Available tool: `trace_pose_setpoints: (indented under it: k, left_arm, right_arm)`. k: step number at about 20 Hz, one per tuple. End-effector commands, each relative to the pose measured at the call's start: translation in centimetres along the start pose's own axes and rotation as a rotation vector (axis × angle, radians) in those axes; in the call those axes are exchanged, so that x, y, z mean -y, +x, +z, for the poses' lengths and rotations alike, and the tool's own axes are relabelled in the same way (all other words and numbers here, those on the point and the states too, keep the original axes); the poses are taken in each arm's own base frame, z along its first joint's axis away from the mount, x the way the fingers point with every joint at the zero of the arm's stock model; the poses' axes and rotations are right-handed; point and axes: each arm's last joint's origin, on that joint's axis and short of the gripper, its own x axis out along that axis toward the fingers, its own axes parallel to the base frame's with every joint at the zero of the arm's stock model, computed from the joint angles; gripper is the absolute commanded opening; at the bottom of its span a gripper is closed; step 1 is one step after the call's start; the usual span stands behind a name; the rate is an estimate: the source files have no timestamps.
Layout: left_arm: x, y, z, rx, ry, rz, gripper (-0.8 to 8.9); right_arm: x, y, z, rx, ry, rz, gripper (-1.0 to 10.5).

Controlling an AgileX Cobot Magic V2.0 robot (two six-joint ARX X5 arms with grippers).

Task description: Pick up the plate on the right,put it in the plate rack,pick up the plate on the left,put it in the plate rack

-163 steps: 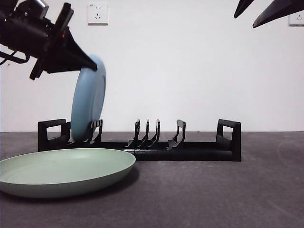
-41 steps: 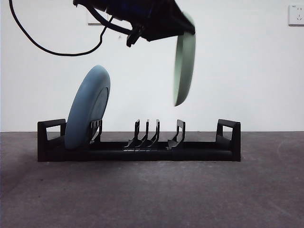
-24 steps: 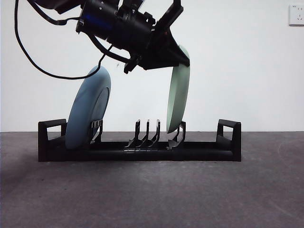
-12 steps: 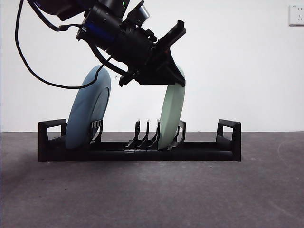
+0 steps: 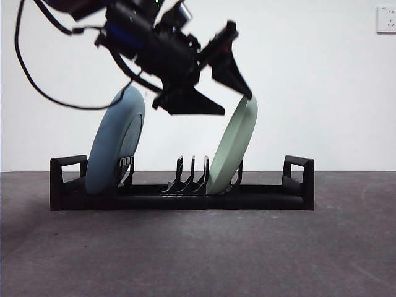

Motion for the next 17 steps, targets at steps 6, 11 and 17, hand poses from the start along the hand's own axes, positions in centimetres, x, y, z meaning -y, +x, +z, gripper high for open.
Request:
trace_pose_setpoints:
  k: [6,11,17]
  left_arm:
    - [2.9,-6.4,3.2,0.072,0.217,0.110,3.19]
    - [4.6,-11.5,4.4,0.105,0.289,0.263,3.18]
    - [6.4,-19.6,4.3,0.108,0.368,0.482,-0.08]
  right_arm:
    - [-0.6,0.0,-0.6,-0.070,-0.151,0.201,2.2]
    - [-0.6,-0.1,-1.2,-0.129,-0.229,0.261,1.8]
    - [-0.6,-0.1,-1.4,-0.141,-0.237,0.272,-0.2]
